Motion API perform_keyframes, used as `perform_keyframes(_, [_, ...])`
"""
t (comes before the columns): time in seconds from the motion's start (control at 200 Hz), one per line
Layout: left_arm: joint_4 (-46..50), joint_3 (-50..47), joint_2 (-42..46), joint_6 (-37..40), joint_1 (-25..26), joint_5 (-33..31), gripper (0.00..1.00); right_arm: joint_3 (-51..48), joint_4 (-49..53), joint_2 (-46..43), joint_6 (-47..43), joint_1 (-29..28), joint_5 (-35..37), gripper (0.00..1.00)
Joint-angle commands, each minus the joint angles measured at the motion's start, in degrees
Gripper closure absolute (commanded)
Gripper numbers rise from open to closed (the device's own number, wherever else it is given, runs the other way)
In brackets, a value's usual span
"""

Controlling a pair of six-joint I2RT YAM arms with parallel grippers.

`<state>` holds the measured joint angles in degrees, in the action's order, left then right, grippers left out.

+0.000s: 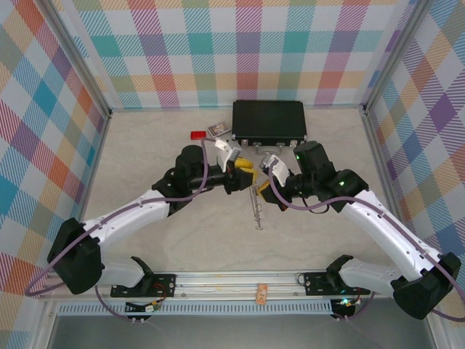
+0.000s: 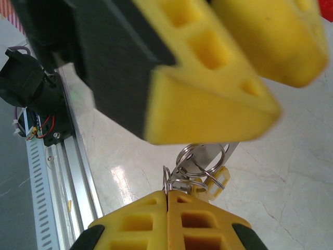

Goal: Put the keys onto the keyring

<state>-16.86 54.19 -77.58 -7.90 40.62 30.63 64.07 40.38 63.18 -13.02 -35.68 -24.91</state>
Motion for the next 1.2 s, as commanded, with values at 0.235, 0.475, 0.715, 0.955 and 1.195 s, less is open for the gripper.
perform_keyframes(0.235, [9.71,6.96,-7.00,3.27,-0.72,2.98,0.57,0.35,-0.48,-0.21,-1.65,0.00,-0.31,1.00])
perform_keyframes(0.475, [8.25,-0.28,-0.57,4.17,-0.89,-1.95,0.58,0.52,-0.65,0.23,-2.44,0.00,1.36,1.00])
perform_keyframes(0.715, [8.69,-3.62,2.94,2.85,-0.89,-2.08,0.58,1.40,1.57,1.20,-4.11,-0.01,1.50,1.00])
perform_keyframes(0.955, [5.45,-4.69,3.34,-0.01,-1.12,-1.43,0.57,0.64,1.34,0.99,-4.83,0.00,0.94,1.00])
perform_keyframes(1.195, [6.23,-0.74,1.17,-3.04,-1.49,0.06,0.55,-1.00,-0.09,0.45,-4.65,-0.18,-0.32,1.00])
